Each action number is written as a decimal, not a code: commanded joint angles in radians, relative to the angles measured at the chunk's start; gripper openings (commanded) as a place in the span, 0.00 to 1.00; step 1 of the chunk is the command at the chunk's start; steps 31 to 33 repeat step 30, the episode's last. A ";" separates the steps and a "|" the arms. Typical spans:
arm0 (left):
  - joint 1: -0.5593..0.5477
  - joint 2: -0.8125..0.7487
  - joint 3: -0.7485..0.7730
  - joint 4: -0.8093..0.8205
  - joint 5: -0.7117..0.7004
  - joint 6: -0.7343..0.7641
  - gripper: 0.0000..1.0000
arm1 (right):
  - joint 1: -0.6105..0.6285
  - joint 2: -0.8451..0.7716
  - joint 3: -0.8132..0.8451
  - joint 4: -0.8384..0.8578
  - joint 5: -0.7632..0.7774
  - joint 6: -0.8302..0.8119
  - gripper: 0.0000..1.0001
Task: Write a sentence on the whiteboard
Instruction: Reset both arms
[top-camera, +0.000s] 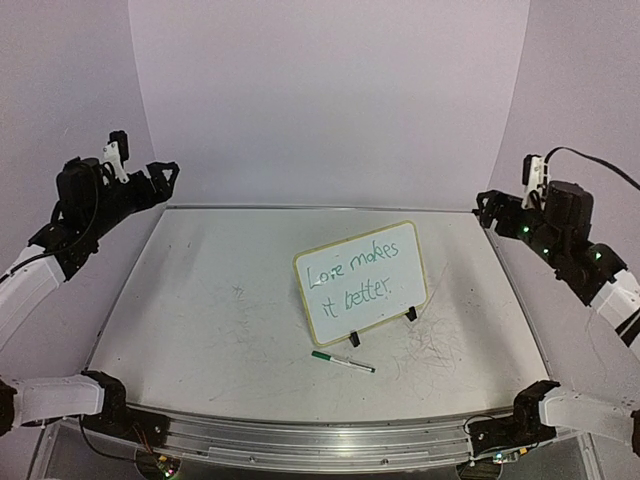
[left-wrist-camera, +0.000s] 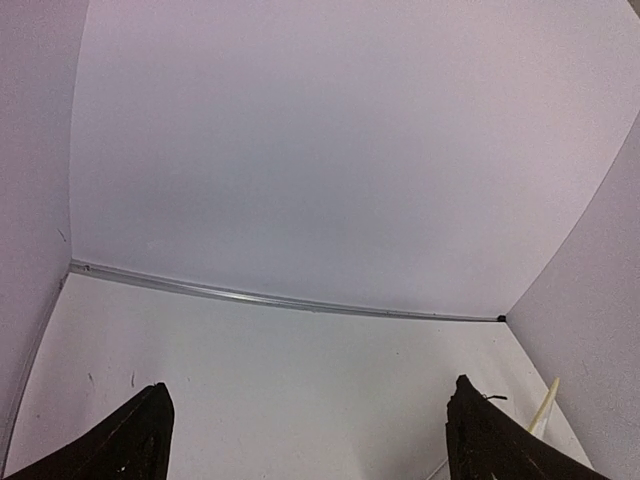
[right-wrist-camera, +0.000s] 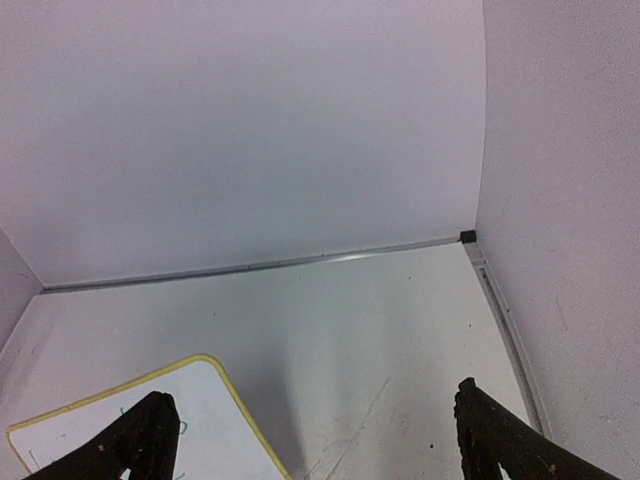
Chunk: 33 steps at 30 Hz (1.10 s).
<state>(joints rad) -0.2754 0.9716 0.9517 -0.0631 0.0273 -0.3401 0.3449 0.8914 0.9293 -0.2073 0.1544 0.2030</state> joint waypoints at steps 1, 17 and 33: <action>0.003 -0.073 0.093 -0.032 0.003 0.046 0.96 | -0.001 -0.089 0.097 0.013 0.106 -0.069 0.98; 0.003 -0.219 0.100 -0.042 0.022 0.061 0.96 | -0.002 -0.275 0.118 0.029 0.036 -0.072 0.98; 0.004 -0.211 0.103 -0.046 0.049 0.068 0.95 | -0.001 -0.317 0.082 0.054 0.012 -0.054 0.98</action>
